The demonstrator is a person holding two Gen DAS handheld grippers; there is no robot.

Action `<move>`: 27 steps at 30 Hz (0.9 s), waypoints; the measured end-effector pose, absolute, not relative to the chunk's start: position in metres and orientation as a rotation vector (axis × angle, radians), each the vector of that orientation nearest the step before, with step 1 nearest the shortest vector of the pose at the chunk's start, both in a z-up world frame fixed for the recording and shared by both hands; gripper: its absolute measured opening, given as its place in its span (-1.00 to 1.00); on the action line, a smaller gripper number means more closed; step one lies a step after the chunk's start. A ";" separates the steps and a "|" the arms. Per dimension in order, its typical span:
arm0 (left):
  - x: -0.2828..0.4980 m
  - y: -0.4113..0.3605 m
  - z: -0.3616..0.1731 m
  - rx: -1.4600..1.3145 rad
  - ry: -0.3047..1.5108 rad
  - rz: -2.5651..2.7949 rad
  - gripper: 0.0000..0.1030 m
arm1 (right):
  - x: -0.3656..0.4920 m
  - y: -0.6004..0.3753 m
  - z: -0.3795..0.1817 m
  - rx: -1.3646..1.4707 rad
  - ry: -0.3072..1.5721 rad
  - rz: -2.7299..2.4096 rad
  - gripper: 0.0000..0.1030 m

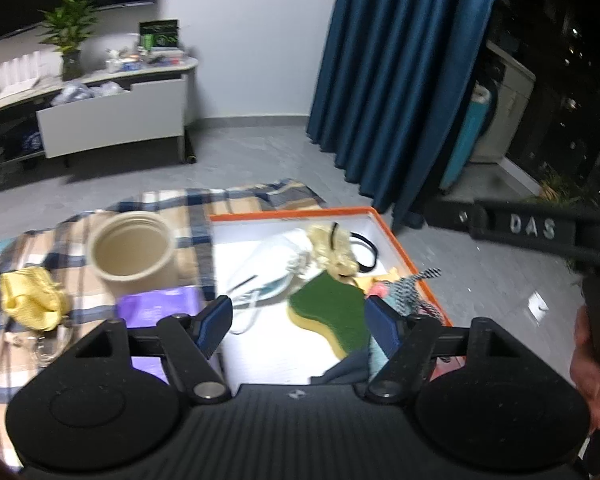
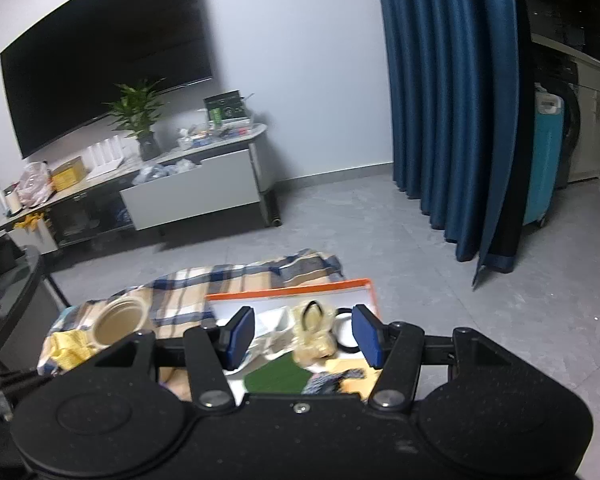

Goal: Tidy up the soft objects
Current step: 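Move both tools back over the blanket toward the white cable and yellow cloth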

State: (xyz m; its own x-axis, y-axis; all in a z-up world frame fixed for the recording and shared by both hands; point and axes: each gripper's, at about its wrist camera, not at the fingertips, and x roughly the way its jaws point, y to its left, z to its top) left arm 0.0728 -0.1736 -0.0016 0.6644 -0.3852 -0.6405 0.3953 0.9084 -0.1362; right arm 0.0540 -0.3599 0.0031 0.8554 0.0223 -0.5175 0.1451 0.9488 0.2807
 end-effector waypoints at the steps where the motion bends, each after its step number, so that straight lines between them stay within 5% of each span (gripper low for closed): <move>1: 0.071 -0.168 0.000 0.011 0.714 -0.429 0.45 | 0.052 -0.356 0.005 0.318 0.543 -0.056 0.28; 27: 0.055 -0.051 0.014 -0.085 0.692 -0.195 0.46 | 0.062 -0.222 0.026 0.225 0.573 0.195 0.28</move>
